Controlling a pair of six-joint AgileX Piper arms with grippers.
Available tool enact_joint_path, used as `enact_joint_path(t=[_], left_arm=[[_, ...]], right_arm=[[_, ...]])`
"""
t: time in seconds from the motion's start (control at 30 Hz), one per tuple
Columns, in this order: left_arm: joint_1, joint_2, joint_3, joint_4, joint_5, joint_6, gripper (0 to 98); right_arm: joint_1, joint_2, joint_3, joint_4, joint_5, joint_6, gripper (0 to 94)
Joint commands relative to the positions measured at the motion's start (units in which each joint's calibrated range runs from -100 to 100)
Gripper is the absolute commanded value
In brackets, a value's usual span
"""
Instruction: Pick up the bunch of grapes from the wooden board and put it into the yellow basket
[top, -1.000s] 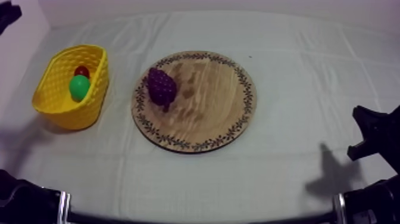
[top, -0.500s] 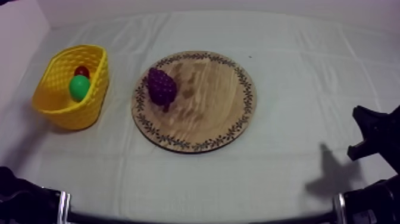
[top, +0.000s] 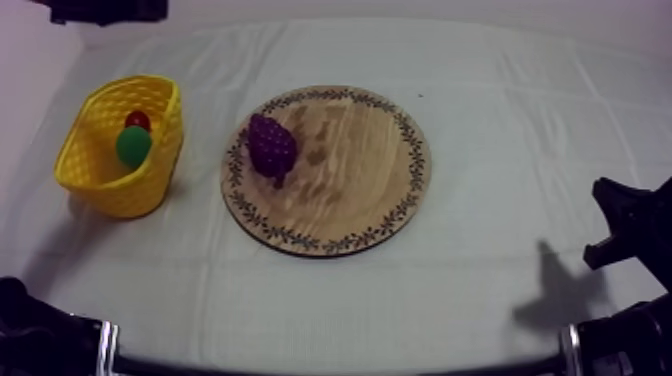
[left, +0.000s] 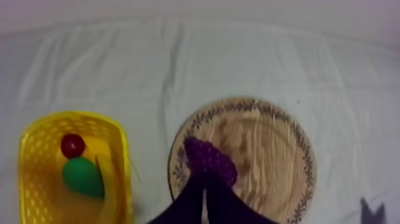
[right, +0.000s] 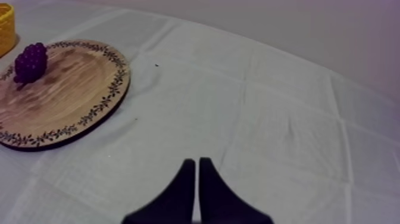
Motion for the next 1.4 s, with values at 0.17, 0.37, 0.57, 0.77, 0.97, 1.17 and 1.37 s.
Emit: enact_joint_path(t=[0.17,0.37,0.57,0.77,0.97,1.17,1.37], left_arm=[[2.0,4.9,0.9,1.47,4.0,0.5,2.8],[2.3,7.4,1.1,2.50,5.4,1.0,13.0],[2.2,8.6,0.8,3.40,5.8,1.5,43.4],[2.6,9.4,0.1,5.00,8.8,3.0,79.2],[3.0,10.1,0.1,6.15,11.0,4.3,93.7],[2.8,12.0,0.4,6.43,11.2,5.1,95.4],[2.5,16.6,1.7,6.48,9.6,6.2,95.5]], right_arm=[[0.0,0.0,0.0,0.0,0.0,0.0,0.4],[0.0,0.0,0.0,0.0,0.0,0.0,0.4],[0.0,0.0,0.0,0.0,0.0,0.0,0.4],[0.0,0.0,0.0,0.0,0.0,0.0,0.4],[0.0,0.0,0.0,0.0,0.0,0.0,0.4],[0.0,0.0,0.0,0.0,0.0,0.0,0.4],[0.0,0.0,0.0,0.0,0.0,0.0,0.4]])
